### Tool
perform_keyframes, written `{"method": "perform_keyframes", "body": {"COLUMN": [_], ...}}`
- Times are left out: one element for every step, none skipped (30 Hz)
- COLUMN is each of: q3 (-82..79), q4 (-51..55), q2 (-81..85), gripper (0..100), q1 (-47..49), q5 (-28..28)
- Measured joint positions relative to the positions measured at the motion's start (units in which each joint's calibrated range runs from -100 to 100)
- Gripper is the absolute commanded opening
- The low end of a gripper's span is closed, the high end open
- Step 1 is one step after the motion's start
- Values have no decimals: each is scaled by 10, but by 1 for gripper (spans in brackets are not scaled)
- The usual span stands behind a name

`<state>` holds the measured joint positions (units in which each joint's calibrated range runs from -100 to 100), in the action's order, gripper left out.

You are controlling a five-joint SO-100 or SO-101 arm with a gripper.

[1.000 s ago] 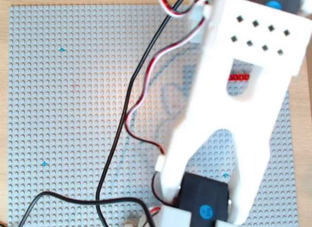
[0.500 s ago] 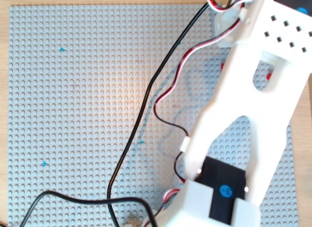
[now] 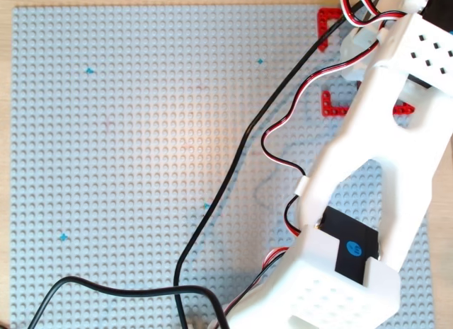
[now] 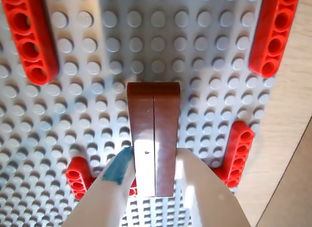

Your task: Grab and store lego

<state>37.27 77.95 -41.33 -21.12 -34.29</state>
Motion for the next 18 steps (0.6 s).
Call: {"method": "perform_keyframes", "body": {"q3": [0, 0, 0, 0, 0, 0, 0, 0, 0, 0, 0, 0, 0, 1, 5, 13, 24, 38], "q4": [-3, -7, -8, -8, -8, -8, -8, -7, -7, -6, -6, 1, 7, 9, 10, 15, 22, 33], "q2": [-6, -12, -16, -19, -20, -22, -22, -22, -22, -22, -22, -22, -22, -22, -22, -22, -22, -22], "gripper": [2, 2, 2, 2, 2, 3, 5, 7, 16, 17, 17, 17, 16, 16, 15, 15, 14, 14], "q1": [-1, -1, -2, -2, -2, -2, -2, -2, -2, -2, -2, -2, -2, -2, -2, 0, 2, 4], "q5": [0, 0, 0, 0, 0, 0, 0, 0, 0, 0, 0, -5, -10, -13, -14, -16, -17, -20]}}
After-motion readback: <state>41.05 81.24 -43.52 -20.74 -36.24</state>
